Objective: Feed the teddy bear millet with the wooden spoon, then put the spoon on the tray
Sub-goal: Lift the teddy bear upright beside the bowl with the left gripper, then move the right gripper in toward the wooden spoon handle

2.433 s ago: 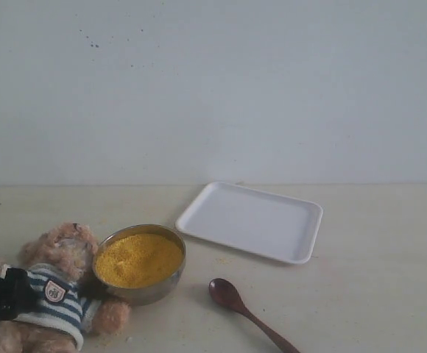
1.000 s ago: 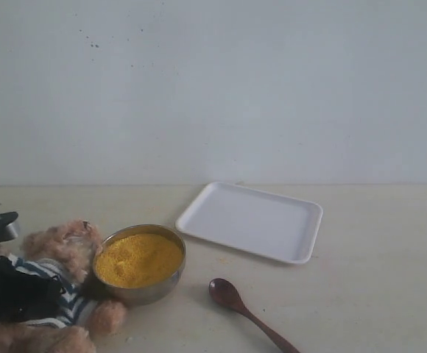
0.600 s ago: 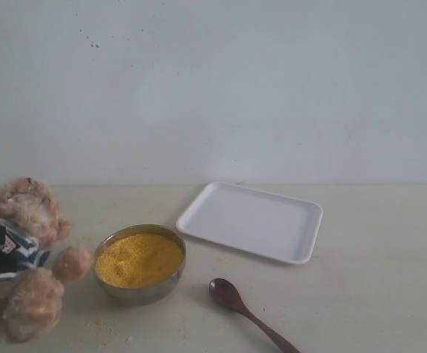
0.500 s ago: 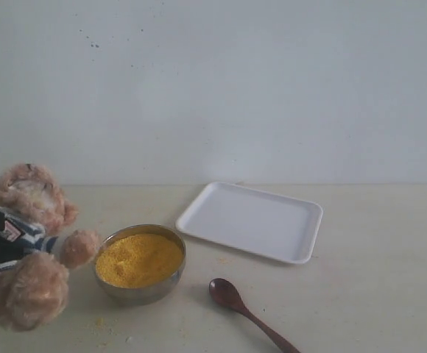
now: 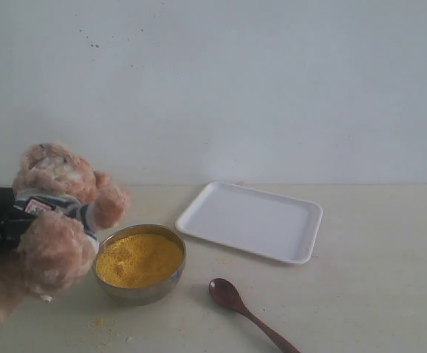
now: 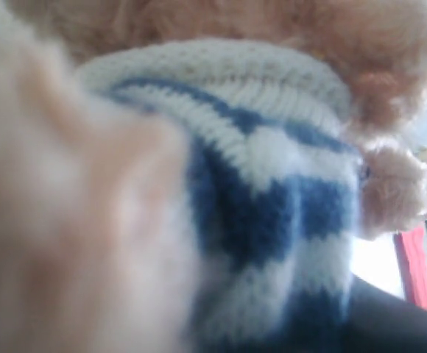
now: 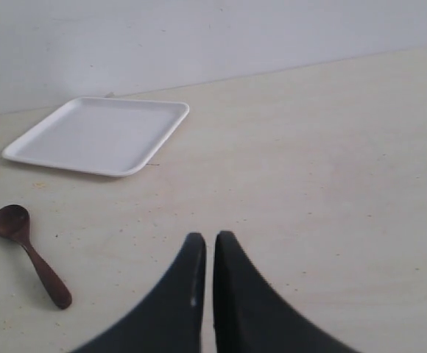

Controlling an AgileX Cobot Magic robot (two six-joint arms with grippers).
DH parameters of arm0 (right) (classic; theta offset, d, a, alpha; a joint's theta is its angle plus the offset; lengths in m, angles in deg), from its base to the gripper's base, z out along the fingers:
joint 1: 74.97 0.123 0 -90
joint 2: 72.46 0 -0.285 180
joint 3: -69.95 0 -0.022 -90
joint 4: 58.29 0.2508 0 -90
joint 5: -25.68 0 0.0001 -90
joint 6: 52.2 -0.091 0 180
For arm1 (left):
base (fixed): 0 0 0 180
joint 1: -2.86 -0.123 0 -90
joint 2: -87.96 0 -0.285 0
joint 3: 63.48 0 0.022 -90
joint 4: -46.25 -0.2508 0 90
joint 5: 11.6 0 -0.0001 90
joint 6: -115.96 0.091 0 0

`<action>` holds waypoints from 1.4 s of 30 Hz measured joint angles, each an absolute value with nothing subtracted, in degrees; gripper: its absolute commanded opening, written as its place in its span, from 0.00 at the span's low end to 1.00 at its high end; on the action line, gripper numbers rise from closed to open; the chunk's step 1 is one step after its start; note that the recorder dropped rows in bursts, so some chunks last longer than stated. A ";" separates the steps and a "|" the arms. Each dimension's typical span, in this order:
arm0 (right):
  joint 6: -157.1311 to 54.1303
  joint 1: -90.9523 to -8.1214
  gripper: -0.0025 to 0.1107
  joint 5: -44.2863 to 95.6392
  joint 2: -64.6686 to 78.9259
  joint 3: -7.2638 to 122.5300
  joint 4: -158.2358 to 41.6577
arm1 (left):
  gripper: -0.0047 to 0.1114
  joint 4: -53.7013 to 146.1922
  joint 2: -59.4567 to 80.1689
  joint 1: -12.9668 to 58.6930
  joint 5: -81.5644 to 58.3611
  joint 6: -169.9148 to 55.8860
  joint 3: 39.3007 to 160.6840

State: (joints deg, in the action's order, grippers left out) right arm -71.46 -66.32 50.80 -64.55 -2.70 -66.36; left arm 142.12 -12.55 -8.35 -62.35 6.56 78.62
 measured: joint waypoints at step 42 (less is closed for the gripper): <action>-73.34 -66.32 0.06 16.13 -64.67 -2.70 -66.47 | 0.08 144.98 -21.50 -12.67 -72.66 10.47 81.93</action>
